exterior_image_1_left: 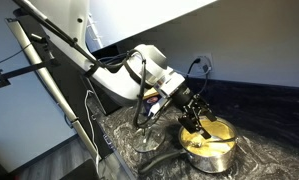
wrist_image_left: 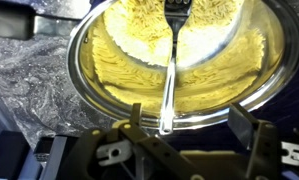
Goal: Put the fork inside the pot then close the pot.
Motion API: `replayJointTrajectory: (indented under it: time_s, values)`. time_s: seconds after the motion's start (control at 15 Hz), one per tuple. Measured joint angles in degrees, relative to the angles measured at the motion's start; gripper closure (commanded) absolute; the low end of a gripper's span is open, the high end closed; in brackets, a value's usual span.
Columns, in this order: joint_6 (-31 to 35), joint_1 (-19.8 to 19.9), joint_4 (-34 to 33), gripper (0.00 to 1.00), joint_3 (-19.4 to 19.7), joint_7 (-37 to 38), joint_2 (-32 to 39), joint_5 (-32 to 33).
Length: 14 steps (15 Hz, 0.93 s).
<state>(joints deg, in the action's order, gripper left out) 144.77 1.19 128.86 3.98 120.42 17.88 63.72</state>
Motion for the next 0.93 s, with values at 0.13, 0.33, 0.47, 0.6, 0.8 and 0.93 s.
replayJointTrajectory:
  time_s: [0.13,0.33,0.47,0.6,0.8,0.93]
  values:
    - [1.9,0.9,0.7,0.00,0.2,-1.2,-1.0,-2.7]
    - [4.8,2.8,1.4,0.00,0.9,-5.2,-1.4,-7.9]
    - [6.0,3.6,1.6,0.00,1.6,-8.3,-1.3,-11.4]
    - [6.4,3.8,1.6,0.00,2.4,-10.9,-1.1,-14.5]
    - [6.8,3.8,1.6,0.07,3.1,-13.8,-0.8,-18.4]
    - [6.9,3.7,1.6,0.10,3.5,-15.7,-0.7,-20.7]
